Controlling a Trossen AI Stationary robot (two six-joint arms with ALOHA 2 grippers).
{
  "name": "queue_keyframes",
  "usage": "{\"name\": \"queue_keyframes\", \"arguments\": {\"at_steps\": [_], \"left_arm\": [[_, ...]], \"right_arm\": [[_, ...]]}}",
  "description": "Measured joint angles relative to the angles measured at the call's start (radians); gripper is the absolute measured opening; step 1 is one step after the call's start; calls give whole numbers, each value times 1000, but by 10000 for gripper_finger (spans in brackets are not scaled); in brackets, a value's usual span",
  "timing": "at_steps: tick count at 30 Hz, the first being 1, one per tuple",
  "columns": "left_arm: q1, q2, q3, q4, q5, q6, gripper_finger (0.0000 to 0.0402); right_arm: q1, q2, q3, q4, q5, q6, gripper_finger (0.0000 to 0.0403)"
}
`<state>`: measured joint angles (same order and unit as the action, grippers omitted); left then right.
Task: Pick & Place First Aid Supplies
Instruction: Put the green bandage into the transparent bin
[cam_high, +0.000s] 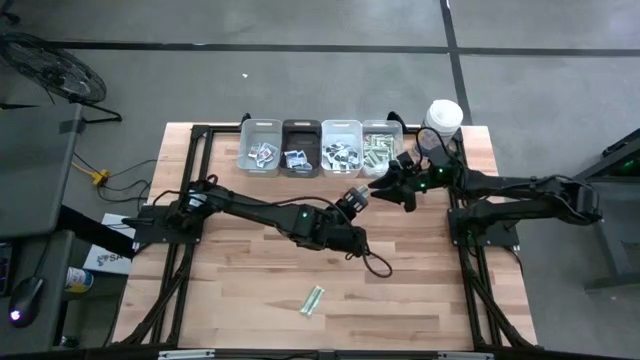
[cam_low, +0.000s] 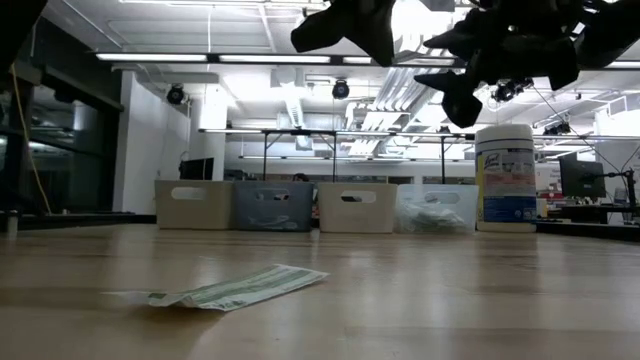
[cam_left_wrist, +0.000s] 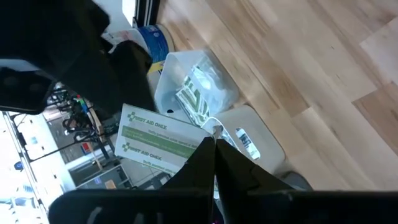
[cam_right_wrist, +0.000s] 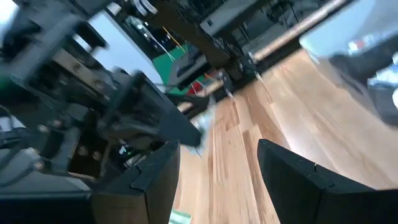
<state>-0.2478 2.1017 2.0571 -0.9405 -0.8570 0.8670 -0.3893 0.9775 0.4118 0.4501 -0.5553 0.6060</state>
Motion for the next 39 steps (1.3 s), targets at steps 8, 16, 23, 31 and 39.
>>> {"name": "queue_keyframes", "arguments": {"at_steps": [8,16,23,31,39], "left_arm": [[5,0,0,2,0,0,0],[19,0,0,7,6,-2,0],[19,0,0,7,13,-2,0],[19,0,0,7,13,-1,0],[19,0,0,29,14,-1,0]], "right_arm": [[8,10,0,74,2,15,209],[52,89,0,145,45,6,209],[53,103,0,161,56,-5,182],[53,103,0,183,85,-27,112],[53,103,0,184,78,-46,20]]}}
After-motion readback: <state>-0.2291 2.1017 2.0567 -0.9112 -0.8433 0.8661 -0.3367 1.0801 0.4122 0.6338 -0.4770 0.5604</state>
